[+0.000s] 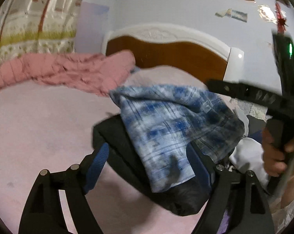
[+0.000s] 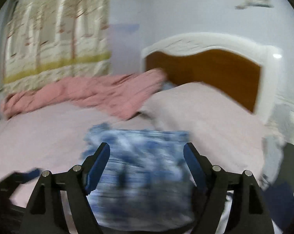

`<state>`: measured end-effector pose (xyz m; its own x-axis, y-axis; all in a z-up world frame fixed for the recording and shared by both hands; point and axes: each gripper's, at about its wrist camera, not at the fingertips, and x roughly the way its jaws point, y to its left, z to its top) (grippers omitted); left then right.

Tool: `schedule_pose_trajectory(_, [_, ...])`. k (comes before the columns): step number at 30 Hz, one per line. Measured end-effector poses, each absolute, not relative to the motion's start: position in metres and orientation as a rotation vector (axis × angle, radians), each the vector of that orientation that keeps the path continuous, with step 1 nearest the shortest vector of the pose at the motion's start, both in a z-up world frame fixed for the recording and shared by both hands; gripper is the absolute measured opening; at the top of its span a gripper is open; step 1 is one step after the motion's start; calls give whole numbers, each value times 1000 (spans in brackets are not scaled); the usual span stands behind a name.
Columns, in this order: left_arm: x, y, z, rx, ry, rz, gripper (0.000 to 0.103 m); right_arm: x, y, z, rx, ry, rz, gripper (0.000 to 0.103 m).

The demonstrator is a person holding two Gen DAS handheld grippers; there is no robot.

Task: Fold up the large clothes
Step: 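Carry the shirt with the right gripper onto the black garment pile, then release the shirt on the pile and withdraw the right gripper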

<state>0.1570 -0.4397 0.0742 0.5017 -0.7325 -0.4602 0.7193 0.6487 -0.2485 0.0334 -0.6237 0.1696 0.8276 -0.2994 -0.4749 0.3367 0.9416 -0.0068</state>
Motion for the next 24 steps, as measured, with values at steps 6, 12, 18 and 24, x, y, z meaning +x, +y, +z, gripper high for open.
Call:
schedule_pose_trajectory(6, [182,-463,21,-165,799,-888,70,113,-659,148,290,831,-201,21])
schedule_pose_trajectory(12, [180,-458,8,-154,776,-910,70,115,-701,169,315,628,-426,17])
schedule_pose_trajectory(18, [174,-435,30,-157,636,-873,70,71,-684,181,264,525,-407,18])
schedule_pose_trajectory(24, [165,-398,59,-115,479,-783,70,27,-613,165,145,488,-327,19])
